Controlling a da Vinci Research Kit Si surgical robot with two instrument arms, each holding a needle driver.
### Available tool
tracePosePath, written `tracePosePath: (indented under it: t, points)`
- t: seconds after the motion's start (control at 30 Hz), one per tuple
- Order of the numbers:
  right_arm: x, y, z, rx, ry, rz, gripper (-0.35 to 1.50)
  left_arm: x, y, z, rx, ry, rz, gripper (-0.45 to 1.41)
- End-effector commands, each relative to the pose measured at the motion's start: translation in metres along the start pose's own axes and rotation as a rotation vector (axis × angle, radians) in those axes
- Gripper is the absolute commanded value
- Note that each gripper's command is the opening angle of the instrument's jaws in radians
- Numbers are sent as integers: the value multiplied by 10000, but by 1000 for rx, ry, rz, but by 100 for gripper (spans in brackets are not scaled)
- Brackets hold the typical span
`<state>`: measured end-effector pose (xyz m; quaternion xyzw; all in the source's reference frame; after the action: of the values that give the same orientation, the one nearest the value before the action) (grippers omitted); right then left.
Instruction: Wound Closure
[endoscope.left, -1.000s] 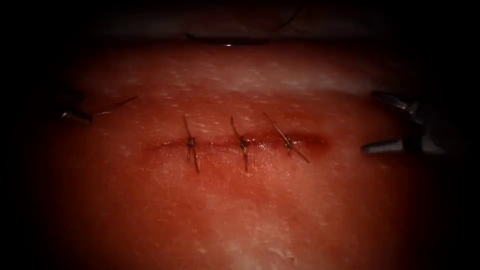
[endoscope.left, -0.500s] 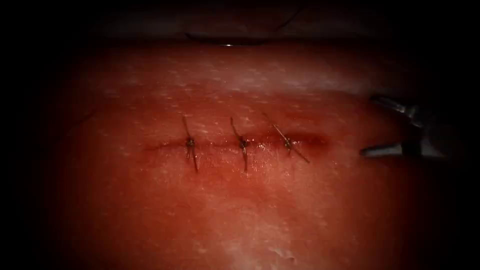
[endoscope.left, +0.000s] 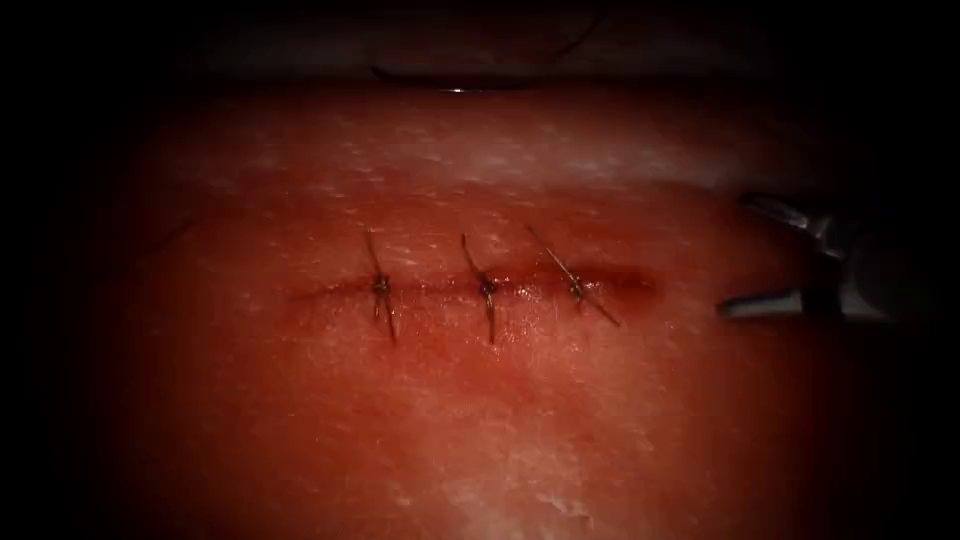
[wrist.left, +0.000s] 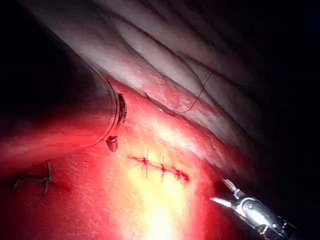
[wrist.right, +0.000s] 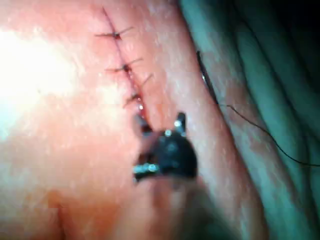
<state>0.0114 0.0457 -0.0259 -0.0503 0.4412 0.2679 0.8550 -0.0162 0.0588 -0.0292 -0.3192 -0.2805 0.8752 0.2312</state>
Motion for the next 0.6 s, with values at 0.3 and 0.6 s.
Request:
tracePosePath:
  t: [0.3,0.6]
  points:
    - [23,-4,-4,21,11,40,146,69,30,67,75,327,118,67]
    - [43,-31,3,184,59,100,113,75,53,144,116,419,191,57]
